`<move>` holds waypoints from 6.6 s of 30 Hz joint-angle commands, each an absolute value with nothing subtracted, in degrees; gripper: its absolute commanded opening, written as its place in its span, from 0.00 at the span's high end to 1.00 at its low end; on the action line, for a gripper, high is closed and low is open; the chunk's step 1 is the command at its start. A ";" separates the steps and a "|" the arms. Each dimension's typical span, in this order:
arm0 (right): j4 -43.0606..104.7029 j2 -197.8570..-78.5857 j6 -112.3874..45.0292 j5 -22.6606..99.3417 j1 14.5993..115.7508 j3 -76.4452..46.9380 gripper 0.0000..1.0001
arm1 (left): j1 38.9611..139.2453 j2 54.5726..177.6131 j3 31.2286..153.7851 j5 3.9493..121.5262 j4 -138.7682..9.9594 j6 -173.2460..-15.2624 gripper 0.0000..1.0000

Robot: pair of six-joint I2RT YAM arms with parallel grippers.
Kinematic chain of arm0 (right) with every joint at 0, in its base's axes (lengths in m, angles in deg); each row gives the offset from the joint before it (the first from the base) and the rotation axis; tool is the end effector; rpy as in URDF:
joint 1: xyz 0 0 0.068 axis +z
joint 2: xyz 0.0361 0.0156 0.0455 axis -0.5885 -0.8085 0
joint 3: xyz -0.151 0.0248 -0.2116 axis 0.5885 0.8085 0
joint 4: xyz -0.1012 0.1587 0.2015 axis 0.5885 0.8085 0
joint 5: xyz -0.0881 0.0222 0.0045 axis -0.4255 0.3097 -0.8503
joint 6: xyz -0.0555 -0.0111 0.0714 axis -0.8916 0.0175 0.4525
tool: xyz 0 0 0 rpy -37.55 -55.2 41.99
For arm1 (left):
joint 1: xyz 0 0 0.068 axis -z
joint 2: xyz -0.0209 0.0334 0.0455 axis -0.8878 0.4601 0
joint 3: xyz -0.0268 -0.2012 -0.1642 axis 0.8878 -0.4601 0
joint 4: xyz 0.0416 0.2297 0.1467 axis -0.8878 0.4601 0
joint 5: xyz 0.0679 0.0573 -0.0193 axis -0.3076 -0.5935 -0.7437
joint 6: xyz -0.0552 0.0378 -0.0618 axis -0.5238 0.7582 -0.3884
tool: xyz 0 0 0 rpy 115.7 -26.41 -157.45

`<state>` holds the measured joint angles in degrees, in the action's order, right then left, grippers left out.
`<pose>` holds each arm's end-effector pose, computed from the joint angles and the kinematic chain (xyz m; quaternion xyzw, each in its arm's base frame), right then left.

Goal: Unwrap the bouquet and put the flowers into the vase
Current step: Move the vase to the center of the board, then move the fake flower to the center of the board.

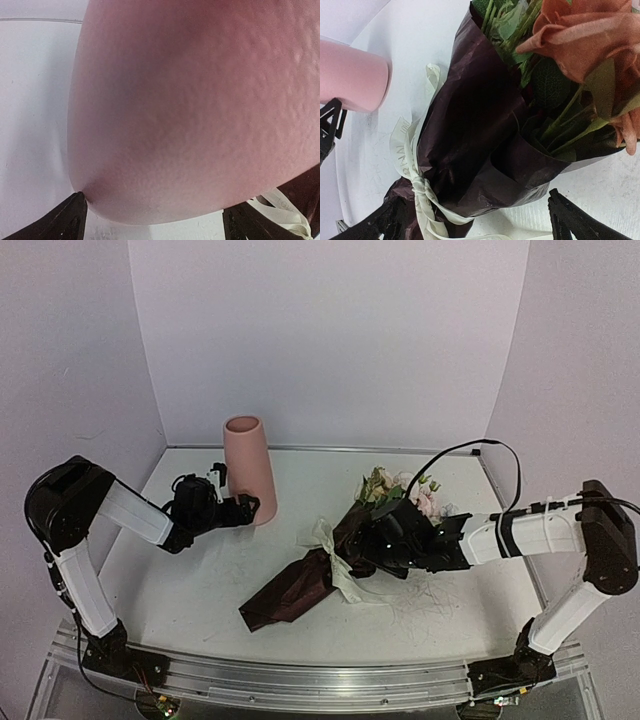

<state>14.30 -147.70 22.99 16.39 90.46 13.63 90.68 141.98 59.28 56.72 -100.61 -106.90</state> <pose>0.2428 0.3045 0.1602 0.1316 0.8399 0.3868 0.3572 0.3384 -0.1841 0.0945 0.0388 0.8378 -0.2546 0.4813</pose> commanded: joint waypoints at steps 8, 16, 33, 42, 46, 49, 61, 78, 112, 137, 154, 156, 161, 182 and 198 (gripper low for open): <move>13.95 -149.20 21.49 21.35 90.58 12.91 0.03 | 89.76 152.76 70.89 60.41 -105.28 -107.11 0.06; 11.44 -146.64 13.39 25.35 90.55 15.86 0.06 | 89.74 143.44 63.36 63.54 -104.91 -106.83 0.01; 1.93 -151.43 18.99 22.10 88.67 17.27 0.18 | 91.93 123.34 49.35 84.52 -89.28 -111.69 0.04; 1.23 -156.98 14.96 27.16 80.62 10.76 0.02 | 97.66 127.21 48.23 83.16 -89.02 -112.90 0.05; 1.26 -160.93 10.75 30.06 78.97 4.64 0.02 | 101.50 130.12 49.79 81.42 -89.04 -113.37 0.05; 1.31 -162.90 7.67 32.53 78.96 1.01 0.02 | 104.02 132.37 51.35 80.29 -89.11 -113.50 0.05; 0.74 -150.71 -2.63 34.13 78.94 11.30 0.08 | 111.89 139.82 58.77 82.37 -89.77 -114.27 0.06; 17.20 -129.64 -2.16 30.17 78.85 29.81 0.29 | 119.38 143.32 66.67 81.58 -90.22 -114.80 0.06; 16.22 -151.54 -15.82 27.23 82.36 20.02 0.53 | 108.05 134.33 65.85 58.44 -85.00 -108.90 0.12; 23.42 -123.32 -8.31 20.16 82.44 23.50 1.00 | 108.22 144.97 75.41 61.95 -84.94 -99.47 0.12; 22.70 -121.81 1.79 27.26 82.45 13.75 1.00 | 108.22 145.86 75.96 59.63 -84.78 -97.78 0.12; 22.75 -121.15 2.52 26.30 82.47 13.81 1.00 | 108.22 146.36 76.72 59.68 -84.66 -97.88 0.12; 23.05 -120.59 3.59 23.50 82.39 13.36 1.00 | 108.22 147.00 77.04 58.62 -84.54 -98.70 0.12; 26.87 -121.05 8.55 23.51 81.98 16.43 1.00 | 108.97 148.68 78.25 64.32 -84.60 -101.34 0.11; 33.25 -105.83 3.08 19.75 81.97 17.31 1.00 | 113.42 153.88 84.22 67.52 -84.61 -101.58 0.11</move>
